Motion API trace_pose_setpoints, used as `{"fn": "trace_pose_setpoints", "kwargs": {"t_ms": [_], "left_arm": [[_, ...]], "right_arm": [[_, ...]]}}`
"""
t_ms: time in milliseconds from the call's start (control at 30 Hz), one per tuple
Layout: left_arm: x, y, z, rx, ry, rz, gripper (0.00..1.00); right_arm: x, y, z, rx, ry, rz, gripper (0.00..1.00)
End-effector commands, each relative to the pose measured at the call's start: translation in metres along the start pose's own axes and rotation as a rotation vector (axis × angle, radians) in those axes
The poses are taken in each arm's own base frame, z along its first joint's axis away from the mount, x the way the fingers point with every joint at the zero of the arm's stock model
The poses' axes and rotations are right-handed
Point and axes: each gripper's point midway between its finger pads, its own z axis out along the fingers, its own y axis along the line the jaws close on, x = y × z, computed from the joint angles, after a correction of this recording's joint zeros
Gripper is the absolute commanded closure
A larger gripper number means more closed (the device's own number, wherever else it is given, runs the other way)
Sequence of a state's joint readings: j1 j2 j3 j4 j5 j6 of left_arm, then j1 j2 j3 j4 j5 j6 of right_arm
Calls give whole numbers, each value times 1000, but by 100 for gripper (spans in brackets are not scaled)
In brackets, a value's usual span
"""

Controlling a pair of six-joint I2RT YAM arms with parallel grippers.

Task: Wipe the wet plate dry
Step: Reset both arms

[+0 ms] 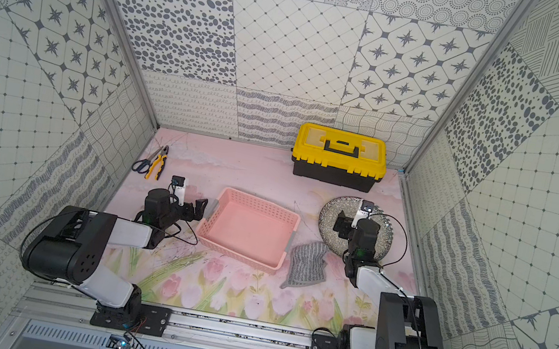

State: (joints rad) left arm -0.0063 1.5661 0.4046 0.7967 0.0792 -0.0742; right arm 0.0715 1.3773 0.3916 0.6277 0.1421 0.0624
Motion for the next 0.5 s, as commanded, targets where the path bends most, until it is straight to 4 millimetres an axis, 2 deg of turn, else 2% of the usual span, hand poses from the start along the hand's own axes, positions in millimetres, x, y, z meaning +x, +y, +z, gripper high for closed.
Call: {"fn": "trace_pose_setpoints", "kwargs": {"t_ms": [0,67,100,167,233,467], "left_arm": [[-13,3,1,-25,-45,26,0],[-12,3,1,-25,-44,27,0],[-12,3,2,-25,-44,27,0],[-13,3,2,-26,-46,28,0],[-12,3,2,-28,-44,28,0],[-13,3,2,-26,-45,28,0]], "right_arm": [[-10,5,5,-32,-121,-26,5],[-1,2,16,-4,-131,-15,3],[9,2,19,-7,-61,-19,3],[-1,1,21,-7,-79,-15,3],[4,0,22,1,-56,-18,3],[1,1,22,-2,-60,-17,3]]}}
